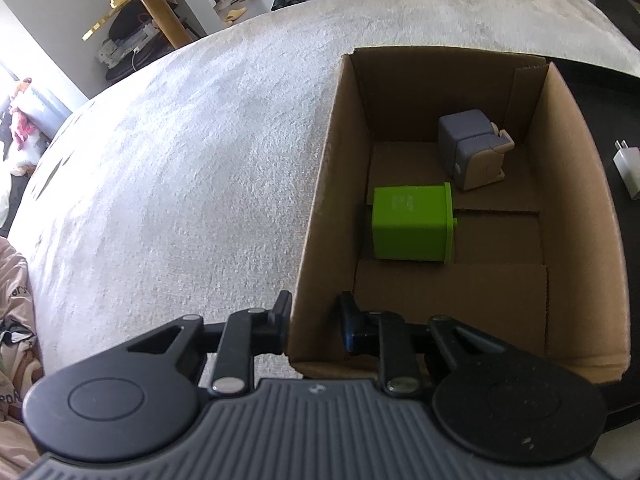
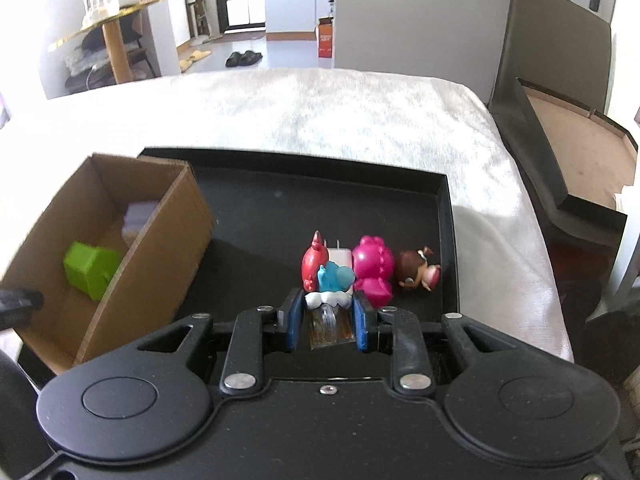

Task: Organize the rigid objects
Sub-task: 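Lift the red-and-blue figurine with the right tool over the box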

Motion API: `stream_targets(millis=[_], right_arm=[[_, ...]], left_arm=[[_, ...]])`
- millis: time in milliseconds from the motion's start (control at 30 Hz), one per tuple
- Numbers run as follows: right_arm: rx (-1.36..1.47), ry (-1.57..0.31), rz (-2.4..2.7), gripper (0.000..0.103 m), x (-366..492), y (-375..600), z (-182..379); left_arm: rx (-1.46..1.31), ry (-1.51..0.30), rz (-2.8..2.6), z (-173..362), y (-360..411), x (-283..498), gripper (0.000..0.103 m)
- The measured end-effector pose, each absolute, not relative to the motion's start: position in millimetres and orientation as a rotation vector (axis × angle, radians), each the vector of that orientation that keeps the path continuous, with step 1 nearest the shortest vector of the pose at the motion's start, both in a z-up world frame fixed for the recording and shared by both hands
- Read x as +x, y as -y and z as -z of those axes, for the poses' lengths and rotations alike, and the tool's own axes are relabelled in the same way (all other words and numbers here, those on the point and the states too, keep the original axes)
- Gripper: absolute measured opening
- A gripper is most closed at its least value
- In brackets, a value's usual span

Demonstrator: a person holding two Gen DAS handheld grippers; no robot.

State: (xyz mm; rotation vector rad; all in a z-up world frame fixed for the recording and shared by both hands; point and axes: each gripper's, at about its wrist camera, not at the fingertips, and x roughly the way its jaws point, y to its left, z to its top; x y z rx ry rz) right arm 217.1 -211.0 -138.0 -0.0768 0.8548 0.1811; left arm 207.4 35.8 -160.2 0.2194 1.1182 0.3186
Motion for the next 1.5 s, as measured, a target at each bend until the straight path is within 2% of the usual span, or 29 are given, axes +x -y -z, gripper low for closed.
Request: stream_targets(millis=[600,1500], right_arm=[[-0.184,-0.816,-0.234,0.026,213.3,162.3,107.6],[-0.356,-0.770,-0.365,0.026,212.8,74.0,93.7]], left_arm=[[0.096,-1.096,-0.277,152.9,-50.6,199.0,0.018],[-0.006,-1.076,-0.227,153.2,-66.5,195.1,0.015]])
